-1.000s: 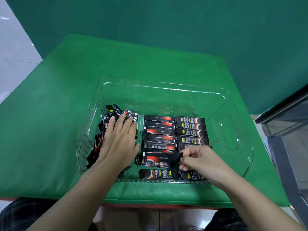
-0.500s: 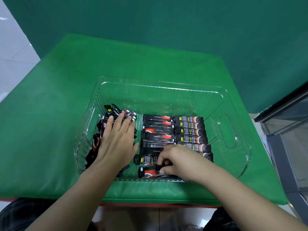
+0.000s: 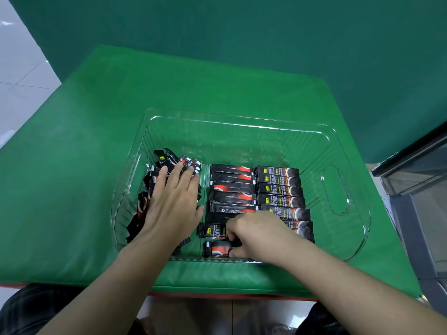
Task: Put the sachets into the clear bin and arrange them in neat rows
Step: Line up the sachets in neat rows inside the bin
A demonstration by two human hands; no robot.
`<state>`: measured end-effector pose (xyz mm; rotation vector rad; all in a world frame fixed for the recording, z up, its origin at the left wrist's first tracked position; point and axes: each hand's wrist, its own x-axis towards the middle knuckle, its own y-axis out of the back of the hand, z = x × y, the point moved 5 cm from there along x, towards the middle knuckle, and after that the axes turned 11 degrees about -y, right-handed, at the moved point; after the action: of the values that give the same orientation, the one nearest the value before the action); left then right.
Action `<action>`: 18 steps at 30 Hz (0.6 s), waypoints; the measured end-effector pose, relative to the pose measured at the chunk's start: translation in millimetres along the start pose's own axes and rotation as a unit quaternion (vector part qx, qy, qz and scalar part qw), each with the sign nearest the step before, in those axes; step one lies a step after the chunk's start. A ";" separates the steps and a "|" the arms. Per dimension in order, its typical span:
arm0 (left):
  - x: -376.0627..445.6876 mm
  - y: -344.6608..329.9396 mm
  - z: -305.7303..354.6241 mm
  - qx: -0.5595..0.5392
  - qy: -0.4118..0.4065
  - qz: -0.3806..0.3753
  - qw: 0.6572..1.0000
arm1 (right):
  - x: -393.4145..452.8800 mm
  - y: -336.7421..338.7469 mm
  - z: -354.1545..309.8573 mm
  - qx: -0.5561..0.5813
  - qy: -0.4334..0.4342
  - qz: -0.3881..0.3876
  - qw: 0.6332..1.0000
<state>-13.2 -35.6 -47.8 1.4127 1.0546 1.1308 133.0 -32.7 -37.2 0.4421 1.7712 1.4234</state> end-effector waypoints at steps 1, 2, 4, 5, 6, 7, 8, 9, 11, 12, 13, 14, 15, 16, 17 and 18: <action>0.0 0.0 0.0 0.000 0.000 0.000 1.000 | 0.1 -0.3 -0.1 -0.002 -0.001 -0.001 1.000; 0.0 -0.4 0.0 0.001 0.000 0.000 1.000 | 0.4 -0.5 -0.3 -0.005 -0.003 -0.001 1.000; -0.5 -1.0 -0.1 0.003 0.000 0.000 1.000 | 0.3 -0.3 -0.6 -0.012 -0.005 -0.001 1.000; -0.6 -1.1 0.0 0.003 -0.001 0.000 1.000 | 0.1 0.1 -0.7 -0.015 -0.006 -0.001 1.000; -0.9 -1.0 0.0 0.002 -0.001 0.000 1.000 | 0.1 0.4 -0.6 -0.018 -0.006 -0.002 1.000; -1.1 -0.8 0.0 0.002 -0.001 0.000 1.000 | -0.1 0.6 -0.7 -0.019 -0.008 -0.003 1.000; -1.2 -0.7 0.0 0.002 -0.001 -0.001 1.000 | -0.1 0.8 -0.5 -0.021 -0.009 -0.004 1.000; -1.3 -0.6 0.0 0.002 -0.001 -0.001 1.000 | -0.3 0.8 -0.5 -0.023 -0.010 -0.006 1.000; -1.5 -0.5 0.1 0.001 -0.001 0.002 1.000 | -0.5 0.8 -0.2 -0.024 -0.009 -0.011 1.000; -1.5 -0.2 0.0 -0.001 -0.001 0.004 1.000 | -0.7 0.7 -0.1 -0.024 -0.008 -0.014 1.000; -1.6 0.2 0.0 -0.001 -0.001 0.003 1.000 | -0.8 0.8 -0.1 -0.024 -0.008 -0.017 1.000; -1.5 0.4 0.0 0.001 0.000 0.002 1.000 | -0.8 1.1 -0.2 -0.025 -0.006 -0.019 0.999; -1.3 0.7 0.1 0.001 0.000 0.001 1.000 | -0.7 1.4 -0.6 -0.027 -0.005 -0.019 0.999; -1.1 1.0 0.2 0.000 0.000 0.001 1.000 | -0.4 1.7 -1.2 -0.032 -0.001 -0.017 0.999; -0.8 1.2 0.3 0.000 -0.001 0.002 1.000 | 0.0 2.1 -2.1 -0.039 0.002 -0.015 0.999; -0.7 1.3 0.5 -0.001 -0.001 0.003 1.000 | 0.4 2.6 -2.9 -0.047 0.006 -0.010 0.999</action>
<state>-12.9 -36.5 -46.6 1.4168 1.0485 1.1328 130.0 -33.5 -34.8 0.3646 1.7057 1.4914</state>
